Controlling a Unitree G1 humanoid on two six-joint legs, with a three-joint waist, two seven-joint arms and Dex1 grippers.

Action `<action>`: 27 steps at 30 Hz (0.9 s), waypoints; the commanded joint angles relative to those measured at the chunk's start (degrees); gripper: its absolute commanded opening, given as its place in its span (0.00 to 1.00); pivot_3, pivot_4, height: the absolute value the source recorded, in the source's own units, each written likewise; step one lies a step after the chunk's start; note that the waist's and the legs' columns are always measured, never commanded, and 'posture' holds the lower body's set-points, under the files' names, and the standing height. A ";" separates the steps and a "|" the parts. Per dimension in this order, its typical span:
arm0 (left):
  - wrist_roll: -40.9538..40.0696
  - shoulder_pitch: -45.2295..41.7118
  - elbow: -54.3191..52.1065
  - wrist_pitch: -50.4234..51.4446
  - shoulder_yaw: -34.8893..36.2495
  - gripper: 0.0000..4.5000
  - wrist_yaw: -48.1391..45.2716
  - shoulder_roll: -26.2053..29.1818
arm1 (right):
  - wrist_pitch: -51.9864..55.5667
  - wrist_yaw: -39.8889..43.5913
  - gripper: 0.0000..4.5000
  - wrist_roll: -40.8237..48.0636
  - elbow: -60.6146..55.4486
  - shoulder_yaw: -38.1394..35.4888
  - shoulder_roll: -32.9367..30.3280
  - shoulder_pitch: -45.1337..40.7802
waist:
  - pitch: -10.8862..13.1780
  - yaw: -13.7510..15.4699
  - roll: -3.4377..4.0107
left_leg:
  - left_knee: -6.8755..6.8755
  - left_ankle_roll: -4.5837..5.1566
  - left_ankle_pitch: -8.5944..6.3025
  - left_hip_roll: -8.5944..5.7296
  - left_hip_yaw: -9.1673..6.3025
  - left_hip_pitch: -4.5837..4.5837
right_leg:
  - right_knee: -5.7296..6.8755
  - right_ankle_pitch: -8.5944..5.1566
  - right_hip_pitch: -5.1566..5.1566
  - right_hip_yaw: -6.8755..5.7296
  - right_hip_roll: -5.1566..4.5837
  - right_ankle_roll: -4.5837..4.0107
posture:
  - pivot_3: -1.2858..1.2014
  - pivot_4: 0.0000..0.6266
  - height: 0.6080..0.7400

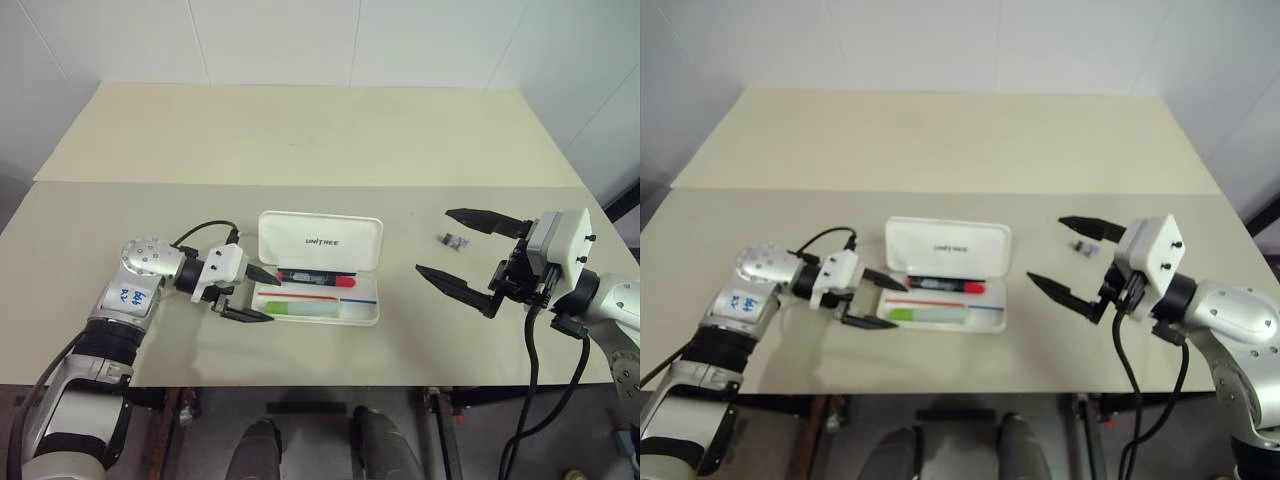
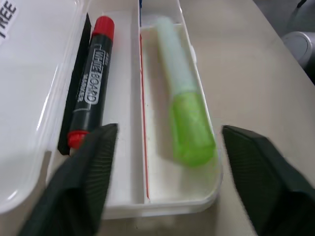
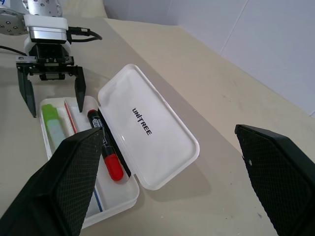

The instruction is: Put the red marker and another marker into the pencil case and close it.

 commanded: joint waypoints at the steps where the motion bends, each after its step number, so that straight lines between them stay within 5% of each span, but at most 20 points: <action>1: -0.35 -0.57 -1.97 -0.52 0.89 0.99 0.44 0.12 | -1.01 -0.18 1.00 0.56 -0.76 -0.46 0.30 -0.61 | 0.00 0.01 0.00 | 0.00 0.00 0.00 0.00 0.00 0.00 | 0.00 0.00 0.00 0.00 0.00 0.00 | 0.52 0.24 1.00; 27: -1.19 0.52 -5.24 0.72 2.85 0.99 7.85 -1.51 | -1.05 0.13 1.00 0.23 0.27 1.28 0.69 -2.91 | 0.00 0.02 0.00 | 0.01 0.00 0.00 0.00 0.00 0.00 | 0.02 0.06 0.00 0.00 0.00 0.11 | 0.52 0.24 1.00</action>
